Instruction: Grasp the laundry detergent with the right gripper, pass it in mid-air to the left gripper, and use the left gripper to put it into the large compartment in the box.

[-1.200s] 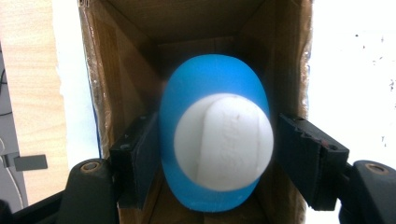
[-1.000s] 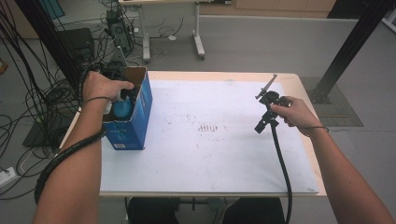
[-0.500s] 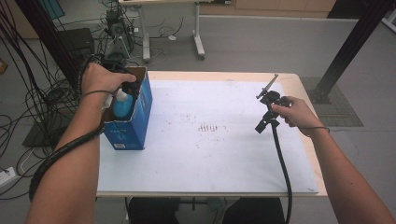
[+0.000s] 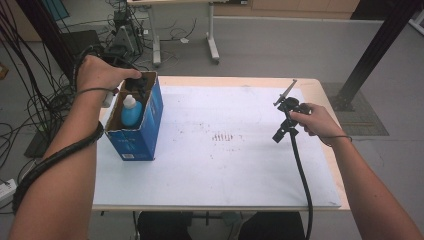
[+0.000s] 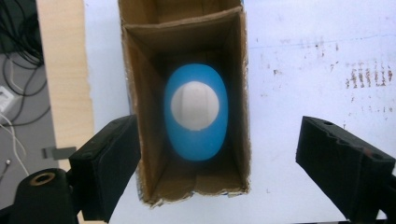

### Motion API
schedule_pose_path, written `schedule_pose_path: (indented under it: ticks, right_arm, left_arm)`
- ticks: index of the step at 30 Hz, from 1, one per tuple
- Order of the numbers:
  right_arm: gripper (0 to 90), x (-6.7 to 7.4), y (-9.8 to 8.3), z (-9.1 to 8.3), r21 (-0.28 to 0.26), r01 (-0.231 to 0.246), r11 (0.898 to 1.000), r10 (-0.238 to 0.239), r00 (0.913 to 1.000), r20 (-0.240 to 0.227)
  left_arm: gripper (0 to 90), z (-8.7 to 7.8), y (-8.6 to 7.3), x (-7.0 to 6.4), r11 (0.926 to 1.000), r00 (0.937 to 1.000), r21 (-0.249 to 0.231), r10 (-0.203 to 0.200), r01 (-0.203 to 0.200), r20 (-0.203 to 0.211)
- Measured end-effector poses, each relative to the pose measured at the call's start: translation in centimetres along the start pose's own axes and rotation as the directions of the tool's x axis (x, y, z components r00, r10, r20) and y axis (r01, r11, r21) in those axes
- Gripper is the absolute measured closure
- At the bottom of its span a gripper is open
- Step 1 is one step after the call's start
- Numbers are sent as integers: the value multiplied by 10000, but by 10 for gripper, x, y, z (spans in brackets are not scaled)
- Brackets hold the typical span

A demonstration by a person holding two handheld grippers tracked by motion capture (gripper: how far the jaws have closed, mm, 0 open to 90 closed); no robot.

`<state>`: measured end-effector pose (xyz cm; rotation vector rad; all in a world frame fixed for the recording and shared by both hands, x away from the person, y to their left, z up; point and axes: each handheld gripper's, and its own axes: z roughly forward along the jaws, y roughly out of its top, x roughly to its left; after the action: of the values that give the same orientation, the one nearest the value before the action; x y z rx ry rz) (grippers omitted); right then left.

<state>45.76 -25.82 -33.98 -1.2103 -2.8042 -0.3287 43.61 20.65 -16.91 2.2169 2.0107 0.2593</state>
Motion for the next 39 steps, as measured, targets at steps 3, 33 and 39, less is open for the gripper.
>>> schedule_pose_path:
  ticks: [3, 33, 39]
  right_arm:
    - [35, 0, 0, 0, 35, -18, 10000, 18, 10000, 4]
    - [35, -4, -4, -3, 15, -313, 9995, 313, 9995, 3]
    - [35, -6, -7, -6, -16, -358, 9994, 358, 9994, 21]
  left_arm:
    - [108, -6, -1, -2, 10000, 10000, -47, 64, -64, 35]
    - [46, -20, 1, -63, 9840, 9795, -340, 1772, -1747, 954]
    - [50, -4, 7, -86, 9754, 9680, -206, 2204, -2195, 1200]
